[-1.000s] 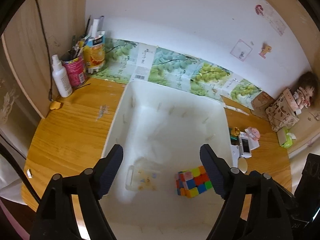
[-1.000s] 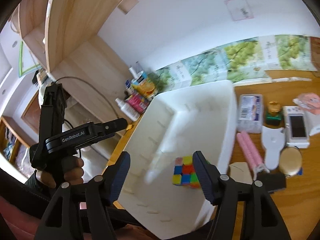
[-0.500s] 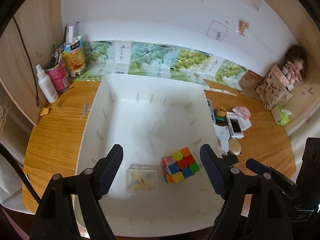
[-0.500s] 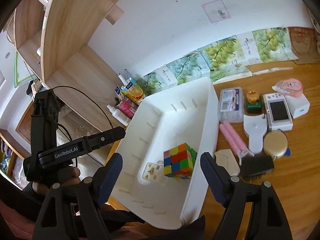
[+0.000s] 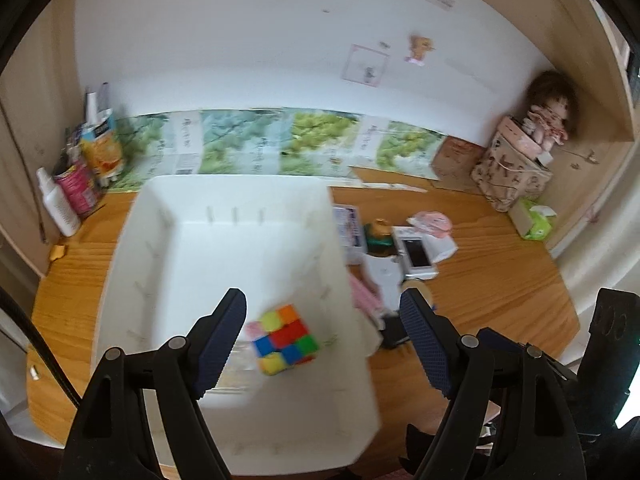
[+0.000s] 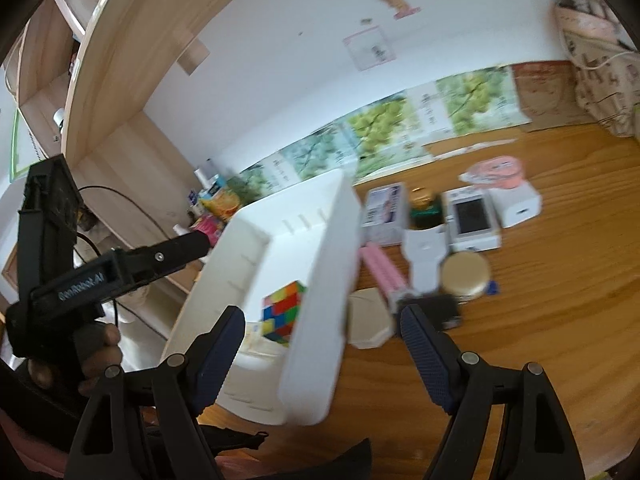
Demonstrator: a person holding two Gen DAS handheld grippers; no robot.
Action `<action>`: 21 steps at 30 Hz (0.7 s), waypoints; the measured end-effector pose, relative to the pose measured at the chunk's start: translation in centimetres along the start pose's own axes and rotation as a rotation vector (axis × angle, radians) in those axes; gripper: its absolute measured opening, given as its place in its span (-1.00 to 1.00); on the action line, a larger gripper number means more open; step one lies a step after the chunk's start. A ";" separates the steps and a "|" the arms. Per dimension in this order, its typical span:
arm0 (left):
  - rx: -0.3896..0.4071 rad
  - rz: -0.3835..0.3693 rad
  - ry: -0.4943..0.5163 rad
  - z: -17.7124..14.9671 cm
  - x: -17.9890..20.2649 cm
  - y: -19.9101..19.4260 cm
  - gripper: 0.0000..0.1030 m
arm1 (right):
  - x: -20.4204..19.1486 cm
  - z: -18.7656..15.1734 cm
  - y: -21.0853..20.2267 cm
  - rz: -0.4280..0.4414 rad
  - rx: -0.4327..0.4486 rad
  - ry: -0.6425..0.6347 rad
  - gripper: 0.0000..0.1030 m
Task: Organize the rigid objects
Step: 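Withdraw both grippers from the tray toward the remaining items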
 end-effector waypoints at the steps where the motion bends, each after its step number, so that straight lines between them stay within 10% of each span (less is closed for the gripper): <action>1: -0.006 -0.004 0.008 0.1 0.7 0.2 0.59 | 0.3 0.1 -0.4 -0.011 0.009 -0.003 0.57; 21: 0.005 0.040 -0.128 2.1 9.7 2.1 0.59 | 6.0 5.6 -6.7 -0.061 0.085 -0.315 0.57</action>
Point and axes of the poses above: each gripper's, at about its wrist camera, not at the fingertips, and y roughly the way its jaws point, x to its right, z to its top, the point moved 3 cm from there along y, roughly the way its jaws point, and after that the axes turned 12 degrees about y, right-handed, at the moved point
